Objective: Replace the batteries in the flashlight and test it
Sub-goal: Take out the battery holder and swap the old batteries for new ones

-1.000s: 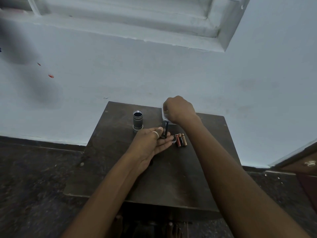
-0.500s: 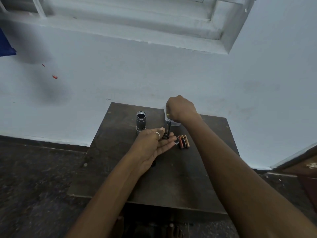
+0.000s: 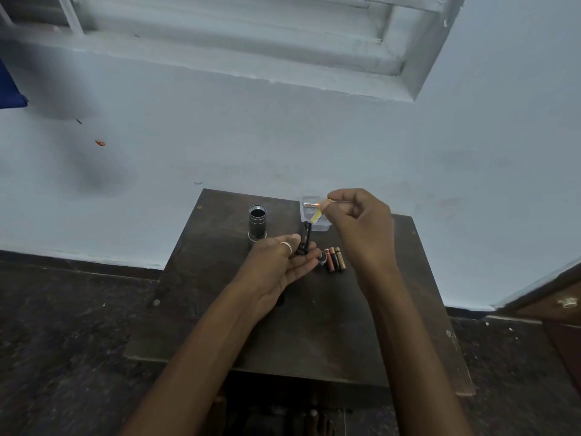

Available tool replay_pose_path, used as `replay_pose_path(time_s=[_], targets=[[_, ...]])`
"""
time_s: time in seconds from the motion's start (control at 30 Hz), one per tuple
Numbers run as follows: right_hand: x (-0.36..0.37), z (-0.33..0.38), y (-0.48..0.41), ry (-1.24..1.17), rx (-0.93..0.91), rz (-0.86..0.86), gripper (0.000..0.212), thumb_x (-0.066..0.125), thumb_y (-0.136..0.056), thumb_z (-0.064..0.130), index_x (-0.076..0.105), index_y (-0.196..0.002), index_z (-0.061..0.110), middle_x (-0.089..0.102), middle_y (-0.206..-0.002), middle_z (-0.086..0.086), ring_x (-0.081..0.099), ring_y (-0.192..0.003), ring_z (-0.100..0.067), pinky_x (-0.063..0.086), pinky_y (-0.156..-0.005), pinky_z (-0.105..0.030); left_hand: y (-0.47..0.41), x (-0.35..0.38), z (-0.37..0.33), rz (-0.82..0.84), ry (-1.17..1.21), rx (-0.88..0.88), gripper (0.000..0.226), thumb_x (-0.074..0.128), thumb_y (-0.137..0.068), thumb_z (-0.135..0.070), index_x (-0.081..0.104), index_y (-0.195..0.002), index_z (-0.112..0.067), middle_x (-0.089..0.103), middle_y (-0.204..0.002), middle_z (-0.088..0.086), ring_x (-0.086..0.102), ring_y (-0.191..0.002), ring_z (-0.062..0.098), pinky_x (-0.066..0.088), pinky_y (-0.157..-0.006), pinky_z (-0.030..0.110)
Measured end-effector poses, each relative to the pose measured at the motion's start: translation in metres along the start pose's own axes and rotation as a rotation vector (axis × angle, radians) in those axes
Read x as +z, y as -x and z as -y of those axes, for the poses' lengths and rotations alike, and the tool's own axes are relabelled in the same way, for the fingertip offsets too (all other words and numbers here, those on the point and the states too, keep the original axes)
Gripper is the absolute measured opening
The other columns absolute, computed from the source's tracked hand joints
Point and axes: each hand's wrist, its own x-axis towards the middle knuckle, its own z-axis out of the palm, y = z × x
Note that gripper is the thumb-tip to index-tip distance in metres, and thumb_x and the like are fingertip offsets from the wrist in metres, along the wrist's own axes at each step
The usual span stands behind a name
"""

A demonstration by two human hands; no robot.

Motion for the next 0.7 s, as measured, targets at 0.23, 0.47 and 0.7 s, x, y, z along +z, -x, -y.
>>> replay_pose_path(time_s=[0.23, 0.47, 0.7], targets=[[0.011, -0.013, 0.011, 0.132, -0.080, -0.037, 0.006, 0.075, -0.086, 0.020, 0.072, -0.090, 0.023, 0.072, -0.072, 0.011, 0.064, -0.061, 0.007, 0.042, -0.057, -0.004, -0.001, 0.001, 0.001, 0.023, -0.031, 0.009, 0.026, 0.043, -0.103, -0.009, 0.065, -0.105, 0.003, 0.070, -0.100, 0.016, 0.074, -0.082, 0.017, 0.060, -0.068, 0.027], [0.019, -0.018, 0.013, 0.284, -0.239, 0.042, 0.008, 0.073, -0.085, 0.020, 0.074, -0.094, 0.019, 0.070, -0.086, 0.014, 0.064, -0.082, -0.009, 0.048, -0.076, -0.023, 0.001, -0.001, -0.001, 0.081, -0.047, 0.031, 0.030, 0.040, -0.104, -0.009, 0.066, -0.114, 0.001, 0.072, -0.104, 0.012, 0.072, -0.086, 0.016, 0.060, -0.077, 0.028], [0.007, -0.027, 0.013, 0.376, -0.293, 0.334, 0.042, 0.072, -0.081, 0.012, 0.064, -0.122, 0.020, 0.065, -0.114, 0.009, 0.058, -0.106, -0.010, 0.042, -0.083, -0.022, 0.004, -0.003, -0.003, 0.066, -0.054, 0.035, 0.026, 0.042, -0.104, -0.010, 0.066, -0.112, -0.002, 0.068, -0.105, 0.016, 0.071, -0.085, 0.017, 0.061, -0.072, 0.027]])
